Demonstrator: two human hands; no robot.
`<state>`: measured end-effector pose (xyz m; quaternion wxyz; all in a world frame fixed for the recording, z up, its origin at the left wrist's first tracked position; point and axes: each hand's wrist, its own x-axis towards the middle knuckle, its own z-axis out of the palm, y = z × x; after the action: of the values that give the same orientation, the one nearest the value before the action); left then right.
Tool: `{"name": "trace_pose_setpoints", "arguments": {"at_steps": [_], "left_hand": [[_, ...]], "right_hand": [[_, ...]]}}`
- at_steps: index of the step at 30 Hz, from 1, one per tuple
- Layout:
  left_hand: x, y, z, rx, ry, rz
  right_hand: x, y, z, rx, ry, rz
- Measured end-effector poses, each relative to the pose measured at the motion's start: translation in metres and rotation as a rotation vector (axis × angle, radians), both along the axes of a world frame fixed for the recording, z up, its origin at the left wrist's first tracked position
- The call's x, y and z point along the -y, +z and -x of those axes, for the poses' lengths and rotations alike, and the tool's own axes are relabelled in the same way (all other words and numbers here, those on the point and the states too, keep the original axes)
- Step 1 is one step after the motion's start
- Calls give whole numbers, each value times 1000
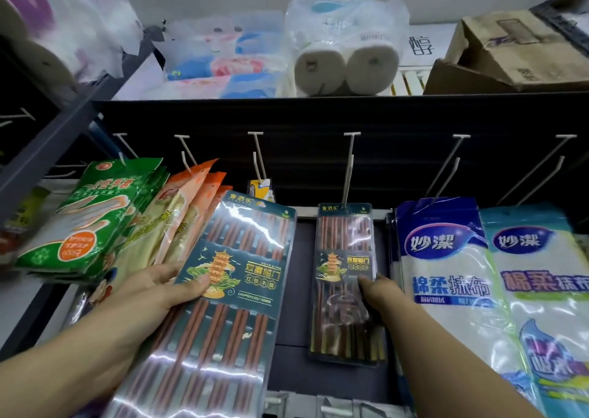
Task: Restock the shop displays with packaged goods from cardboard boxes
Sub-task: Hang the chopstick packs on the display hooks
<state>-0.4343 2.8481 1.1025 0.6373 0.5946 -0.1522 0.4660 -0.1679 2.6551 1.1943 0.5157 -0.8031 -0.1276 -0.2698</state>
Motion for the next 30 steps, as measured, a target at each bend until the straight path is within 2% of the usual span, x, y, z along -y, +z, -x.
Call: {"name": "trace_pose_setpoints", "arguments": {"at_steps": [4,7,9,11,13,16,19,22,25,27,30], "left_hand": [[1,1,-5,-28,-1,5],[5,2,-7,-40,-11,7],[9,2,-8,-34,-10,26],[12,3,-12,-25,-7,54],[17,3,-15,-33,-27,70],[23,3,-23,-56,-88,50],[33,2,-31,-63,-103,22],[48,3,-35,-57,-157,12],[62,6,-39,-43,-152,-20],[65,10,-40,-49,-107,-77],[58,16,-35,-65,11,-138]], "right_hand": [[-4,-4,-4,-62,-55,98],[-6,-8,9,-32,-127,70],[-4,-16,31,57,-171,60],[2,-29,62,208,-116,49],[8,-49,96,318,133,-36],[16,-82,140,123,662,-172],[22,-106,160,-5,973,-91],[25,-116,166,-15,990,-151],[27,-117,163,109,825,-206],[34,-116,170,182,741,-213],[51,-101,169,231,735,-310]]}}
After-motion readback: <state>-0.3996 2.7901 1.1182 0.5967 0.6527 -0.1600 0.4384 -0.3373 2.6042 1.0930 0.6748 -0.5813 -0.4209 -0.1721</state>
